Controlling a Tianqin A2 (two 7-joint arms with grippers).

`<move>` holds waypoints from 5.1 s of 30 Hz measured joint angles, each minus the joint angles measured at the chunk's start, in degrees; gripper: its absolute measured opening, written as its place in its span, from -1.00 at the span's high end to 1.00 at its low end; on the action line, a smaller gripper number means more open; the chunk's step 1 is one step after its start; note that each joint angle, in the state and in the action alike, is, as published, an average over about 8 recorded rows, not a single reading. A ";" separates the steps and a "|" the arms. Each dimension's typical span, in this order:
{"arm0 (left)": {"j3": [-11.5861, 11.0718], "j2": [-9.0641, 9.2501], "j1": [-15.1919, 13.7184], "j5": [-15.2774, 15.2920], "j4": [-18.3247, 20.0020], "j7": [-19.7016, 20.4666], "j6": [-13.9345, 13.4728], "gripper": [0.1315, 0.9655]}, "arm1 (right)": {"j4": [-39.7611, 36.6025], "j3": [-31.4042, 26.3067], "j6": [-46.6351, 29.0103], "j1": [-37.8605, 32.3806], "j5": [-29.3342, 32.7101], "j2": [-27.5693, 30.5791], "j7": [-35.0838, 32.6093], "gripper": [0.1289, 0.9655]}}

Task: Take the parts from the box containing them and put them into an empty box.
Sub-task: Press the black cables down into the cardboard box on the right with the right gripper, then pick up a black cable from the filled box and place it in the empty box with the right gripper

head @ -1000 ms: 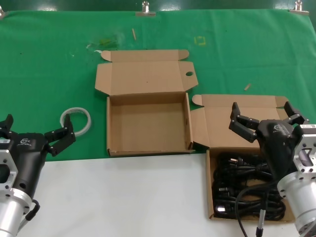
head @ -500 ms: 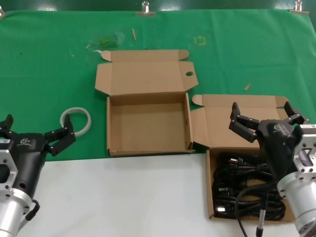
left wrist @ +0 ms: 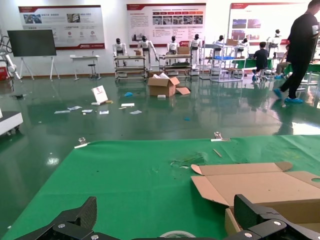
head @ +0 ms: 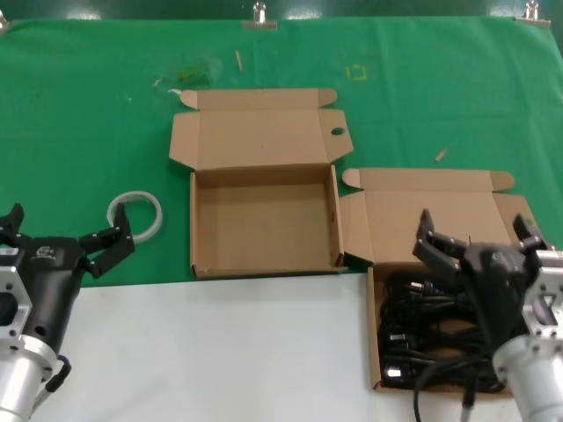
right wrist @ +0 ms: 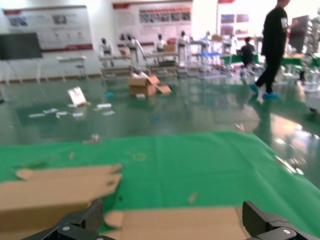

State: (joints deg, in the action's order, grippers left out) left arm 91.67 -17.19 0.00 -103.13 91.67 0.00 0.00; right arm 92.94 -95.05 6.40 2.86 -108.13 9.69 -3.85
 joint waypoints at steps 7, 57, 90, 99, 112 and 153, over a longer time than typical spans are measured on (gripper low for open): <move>0.00 0.00 0.00 0.01 0.00 0.00 0.00 -1.00 | 3.66 -1.22 6.20 5.37 -4.38 -0.02 -4.87 -1.00; 0.00 0.00 0.00 0.01 0.00 0.02 0.00 -1.00 | 6.24 -3.41 35.06 -0.14 -48.98 -0.03 -93.56 -1.00; 0.00 0.00 0.00 0.01 0.00 0.02 0.00 -1.00 | 5.42 -3.08 34.72 -0.36 -49.61 -0.06 -93.21 -0.45; 0.00 0.00 0.00 0.01 0.00 0.02 0.00 -1.00 | 5.53 -2.44 34.50 0.02 -49.61 -0.06 -93.37 0.01; 0.00 0.00 0.00 0.01 0.00 0.02 0.00 -1.00 | 4.32 -2.44 33.74 -0.85 -49.61 -0.06 -93.64 0.66; 0.00 0.00 0.00 0.01 0.00 0.02 0.00 -1.00 | 15.39 -17.43 41.05 -9.44 -49.57 -0.05 -92.61 0.95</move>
State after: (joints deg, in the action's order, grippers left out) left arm 91.68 -17.19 0.00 -103.12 91.67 0.02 0.00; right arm 108.33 -112.48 47.46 -6.57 -157.69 9.65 -96.46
